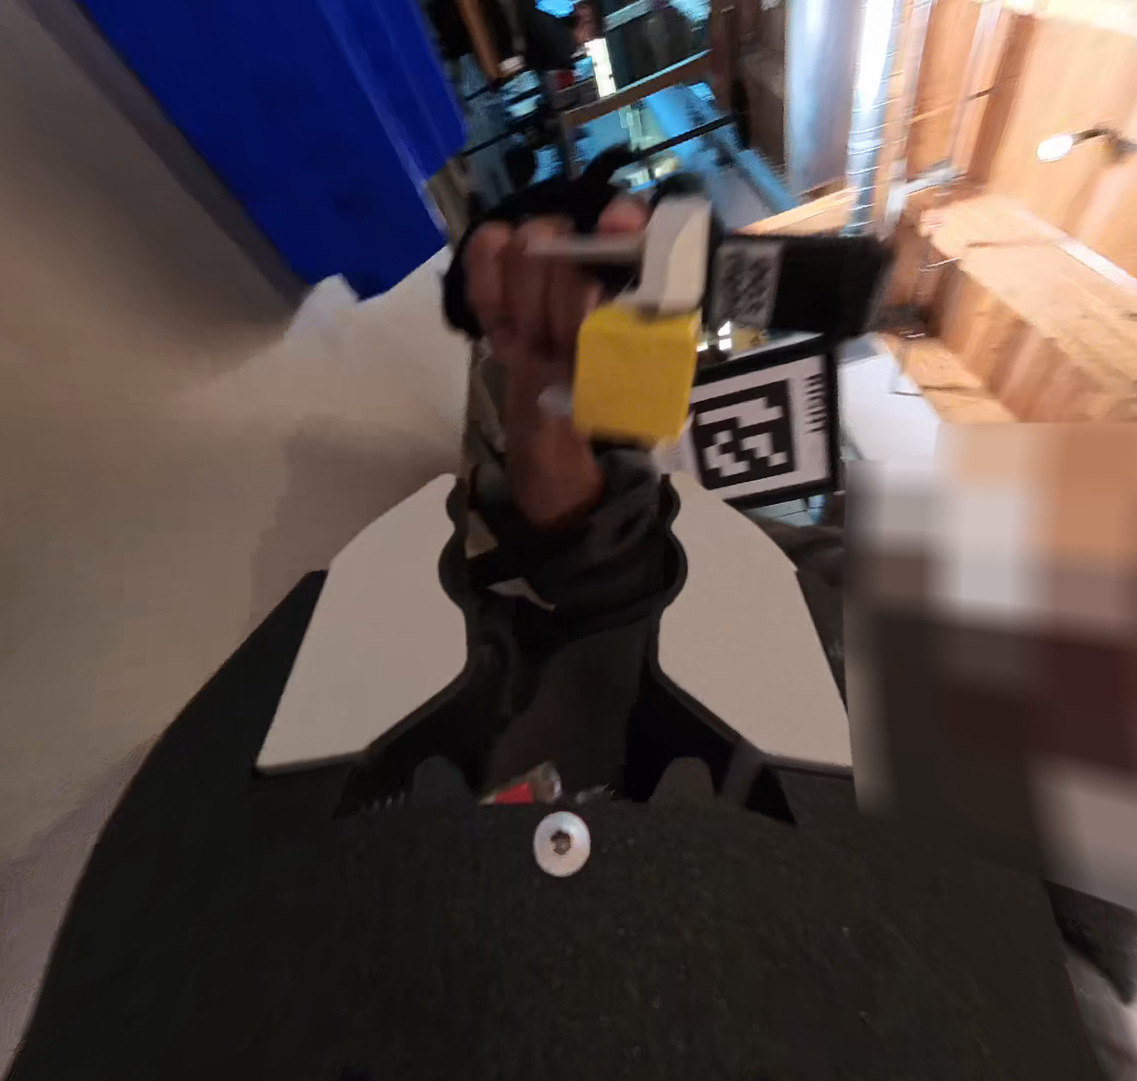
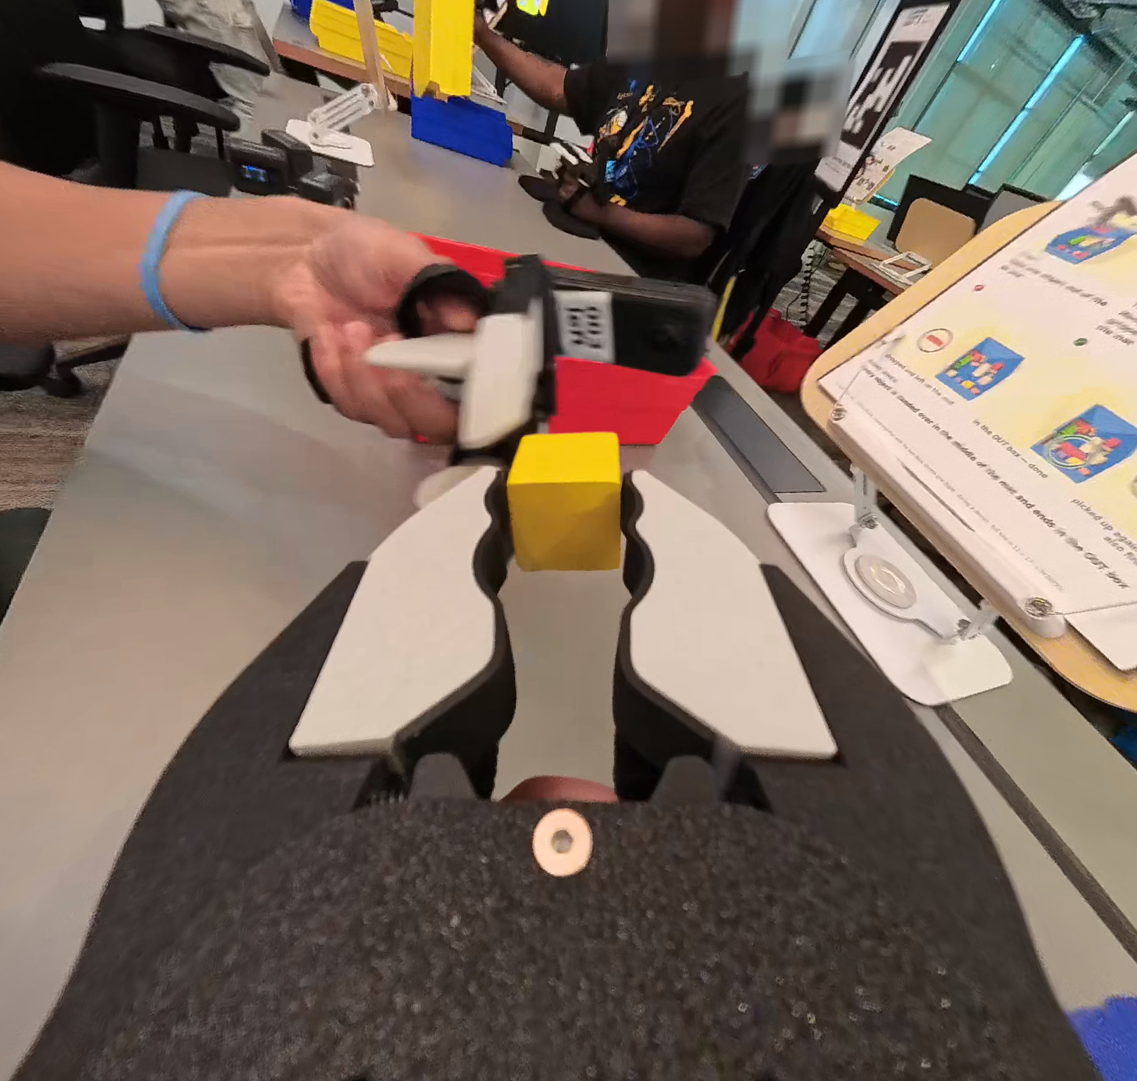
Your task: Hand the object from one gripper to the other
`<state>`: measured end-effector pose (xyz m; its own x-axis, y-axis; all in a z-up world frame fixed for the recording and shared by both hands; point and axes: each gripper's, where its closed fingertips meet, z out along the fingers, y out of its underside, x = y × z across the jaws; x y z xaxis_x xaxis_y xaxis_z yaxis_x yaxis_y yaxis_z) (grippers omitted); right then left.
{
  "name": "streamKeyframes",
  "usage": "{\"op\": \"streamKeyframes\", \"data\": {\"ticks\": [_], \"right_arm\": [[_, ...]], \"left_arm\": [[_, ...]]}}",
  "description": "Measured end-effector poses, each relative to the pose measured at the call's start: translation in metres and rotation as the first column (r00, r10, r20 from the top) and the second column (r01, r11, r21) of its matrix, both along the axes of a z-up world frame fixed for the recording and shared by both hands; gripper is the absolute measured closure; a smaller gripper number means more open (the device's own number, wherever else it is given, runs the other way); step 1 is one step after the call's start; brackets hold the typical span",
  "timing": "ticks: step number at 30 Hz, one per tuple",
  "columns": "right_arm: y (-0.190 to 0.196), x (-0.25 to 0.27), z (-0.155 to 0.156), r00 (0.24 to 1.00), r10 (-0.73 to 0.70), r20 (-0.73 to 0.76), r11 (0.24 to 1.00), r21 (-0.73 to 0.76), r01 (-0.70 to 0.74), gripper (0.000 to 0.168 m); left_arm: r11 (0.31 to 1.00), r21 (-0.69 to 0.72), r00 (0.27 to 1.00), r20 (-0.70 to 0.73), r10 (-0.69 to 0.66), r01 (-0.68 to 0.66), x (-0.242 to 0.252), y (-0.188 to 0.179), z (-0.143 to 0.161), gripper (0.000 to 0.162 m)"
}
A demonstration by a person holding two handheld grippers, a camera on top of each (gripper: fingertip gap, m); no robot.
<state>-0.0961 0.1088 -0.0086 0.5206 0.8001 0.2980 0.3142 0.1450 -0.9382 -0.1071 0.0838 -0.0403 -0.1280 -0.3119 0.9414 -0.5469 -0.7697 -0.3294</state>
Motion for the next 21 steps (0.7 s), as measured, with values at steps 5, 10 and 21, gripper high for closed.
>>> {"op": "streamKeyframes", "data": {"ticks": [5,10,21], "right_arm": [[0.008,0.064,0.022,0.986,-0.164,-0.041,0.986,0.001,0.164,0.133],[0.04,0.193,0.01,0.836,-0.547,0.049,0.819,-0.178,0.546,0.133],[0.054,0.352,-0.131,0.502,-0.17,0.848,0.36,-0.421,0.833,0.133]], "left_arm": [[0.966,0.257,0.994,-0.095,0.045,-0.019,-0.055,-0.069,-0.04,0.107],[0.774,0.608,0.941,-0.126,0.316,-0.179,-0.109,-0.096,-0.087,0.108],[0.574,0.684,0.838,0.1,0.537,-0.449,-0.153,-0.099,-0.085,0.109]]}}
